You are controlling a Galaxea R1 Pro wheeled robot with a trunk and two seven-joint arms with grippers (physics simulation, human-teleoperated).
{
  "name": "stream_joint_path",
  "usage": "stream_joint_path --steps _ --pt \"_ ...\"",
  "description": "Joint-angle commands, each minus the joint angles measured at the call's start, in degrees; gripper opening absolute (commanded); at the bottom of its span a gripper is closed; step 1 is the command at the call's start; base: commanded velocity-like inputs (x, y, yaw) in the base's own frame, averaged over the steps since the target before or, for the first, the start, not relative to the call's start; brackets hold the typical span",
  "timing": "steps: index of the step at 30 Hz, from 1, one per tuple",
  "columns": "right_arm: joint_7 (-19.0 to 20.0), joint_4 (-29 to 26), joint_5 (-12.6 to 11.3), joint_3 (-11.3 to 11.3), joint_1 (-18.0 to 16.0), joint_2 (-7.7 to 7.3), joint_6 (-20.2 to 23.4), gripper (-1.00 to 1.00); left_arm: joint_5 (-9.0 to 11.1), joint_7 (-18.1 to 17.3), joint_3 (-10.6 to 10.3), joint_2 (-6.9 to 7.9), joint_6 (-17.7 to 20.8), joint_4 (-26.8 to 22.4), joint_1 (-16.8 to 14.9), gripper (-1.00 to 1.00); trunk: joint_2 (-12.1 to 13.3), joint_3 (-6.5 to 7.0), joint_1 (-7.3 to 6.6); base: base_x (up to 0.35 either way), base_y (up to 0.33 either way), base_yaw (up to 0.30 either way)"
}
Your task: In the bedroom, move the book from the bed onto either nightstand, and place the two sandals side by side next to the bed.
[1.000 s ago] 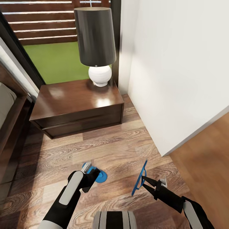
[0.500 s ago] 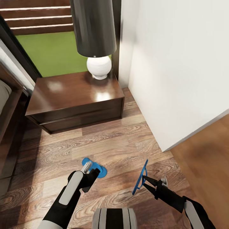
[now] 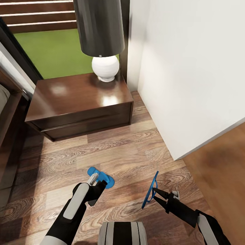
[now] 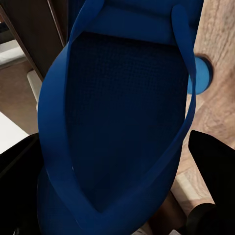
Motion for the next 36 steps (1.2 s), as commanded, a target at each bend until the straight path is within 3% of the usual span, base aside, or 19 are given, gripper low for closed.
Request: stream_joint_path --steps 1,36 --pt "0.25 0.01 0.13 -0.07 -0.03 0.03 0.2 -1.0 0.22 0.36 0.01 0.0 0.22 -0.06 -0.01 1.0 -0.01 -0.03 -0.01 0.062 0.0 0.0" --pt "0.22 -0.06 0.21 0.02 -0.03 0.18 0.2 -1.0 0.27 0.44 -0.03 -0.07 0.36 -0.01 0.11 1.0 -0.01 -0.03 -0.01 0.116 0.005 0.0"
